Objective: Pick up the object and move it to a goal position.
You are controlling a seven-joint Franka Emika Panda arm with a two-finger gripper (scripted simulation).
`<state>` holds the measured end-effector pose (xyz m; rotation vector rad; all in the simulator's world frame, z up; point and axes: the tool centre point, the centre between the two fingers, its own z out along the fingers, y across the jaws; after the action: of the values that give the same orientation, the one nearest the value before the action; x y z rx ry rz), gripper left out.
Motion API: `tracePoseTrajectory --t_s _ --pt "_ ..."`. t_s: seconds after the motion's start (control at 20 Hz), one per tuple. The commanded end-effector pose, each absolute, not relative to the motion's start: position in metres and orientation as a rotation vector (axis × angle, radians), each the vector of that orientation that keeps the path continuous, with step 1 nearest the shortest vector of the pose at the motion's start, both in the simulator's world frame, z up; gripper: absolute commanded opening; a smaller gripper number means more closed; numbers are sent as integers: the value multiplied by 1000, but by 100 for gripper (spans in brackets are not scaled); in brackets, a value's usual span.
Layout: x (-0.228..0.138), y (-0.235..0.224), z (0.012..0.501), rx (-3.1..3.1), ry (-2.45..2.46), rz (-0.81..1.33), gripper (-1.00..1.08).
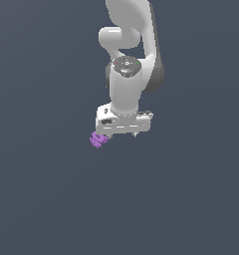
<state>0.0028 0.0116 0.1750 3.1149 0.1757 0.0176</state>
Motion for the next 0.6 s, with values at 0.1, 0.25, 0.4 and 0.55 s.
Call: tracePoseTrajectory --t_s 0.1,0.25,0.4,0.55 --pt "1 5 171 3112 222 17 100" --pt "-2 -1 167 3109 271 14 100" --pt "-6 -10 161 3104 333 12 100" --pt "-10 -19 155 3096 408 10 100"
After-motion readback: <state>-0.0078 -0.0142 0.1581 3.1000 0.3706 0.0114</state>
